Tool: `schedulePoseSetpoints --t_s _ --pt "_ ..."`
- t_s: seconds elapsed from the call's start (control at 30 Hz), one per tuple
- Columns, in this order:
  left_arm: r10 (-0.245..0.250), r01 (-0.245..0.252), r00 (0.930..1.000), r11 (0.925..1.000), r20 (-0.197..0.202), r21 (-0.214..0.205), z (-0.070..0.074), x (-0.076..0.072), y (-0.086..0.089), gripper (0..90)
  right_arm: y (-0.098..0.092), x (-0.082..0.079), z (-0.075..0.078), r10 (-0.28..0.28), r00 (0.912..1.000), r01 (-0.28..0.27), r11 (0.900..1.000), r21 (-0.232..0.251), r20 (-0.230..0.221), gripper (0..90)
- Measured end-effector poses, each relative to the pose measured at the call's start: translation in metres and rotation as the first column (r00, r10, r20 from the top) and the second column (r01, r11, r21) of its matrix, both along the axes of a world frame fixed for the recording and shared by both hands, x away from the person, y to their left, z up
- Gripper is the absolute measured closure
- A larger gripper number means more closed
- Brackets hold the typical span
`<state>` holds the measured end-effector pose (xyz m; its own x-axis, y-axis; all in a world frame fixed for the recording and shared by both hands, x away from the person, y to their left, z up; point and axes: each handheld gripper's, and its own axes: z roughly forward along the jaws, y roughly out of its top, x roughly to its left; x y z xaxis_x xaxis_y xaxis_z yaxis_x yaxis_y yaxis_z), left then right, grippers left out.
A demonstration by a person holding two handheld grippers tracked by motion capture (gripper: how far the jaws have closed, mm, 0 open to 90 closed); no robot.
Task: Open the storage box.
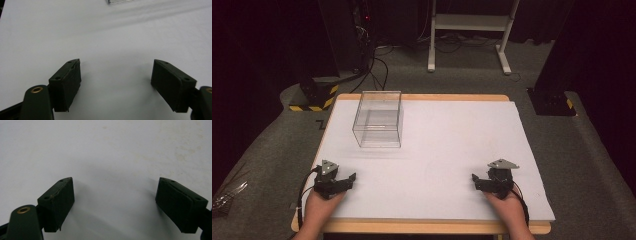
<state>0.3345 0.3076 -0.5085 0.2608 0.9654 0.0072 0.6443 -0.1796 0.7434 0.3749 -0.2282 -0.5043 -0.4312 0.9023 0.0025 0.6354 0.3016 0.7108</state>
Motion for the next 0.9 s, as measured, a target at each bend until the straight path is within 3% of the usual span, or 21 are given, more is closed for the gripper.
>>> schedulePoseSetpoints --t_s 0.9 --pt "0.010 -0.010 1.0000 0.9998 0.001 0.019 0.0010 -0.0014 -0.0020 25.4 -0.0006 0.0001 0.0000 0.001 1.0000 -0.001 1.0000 0.003 0.000 15.3"
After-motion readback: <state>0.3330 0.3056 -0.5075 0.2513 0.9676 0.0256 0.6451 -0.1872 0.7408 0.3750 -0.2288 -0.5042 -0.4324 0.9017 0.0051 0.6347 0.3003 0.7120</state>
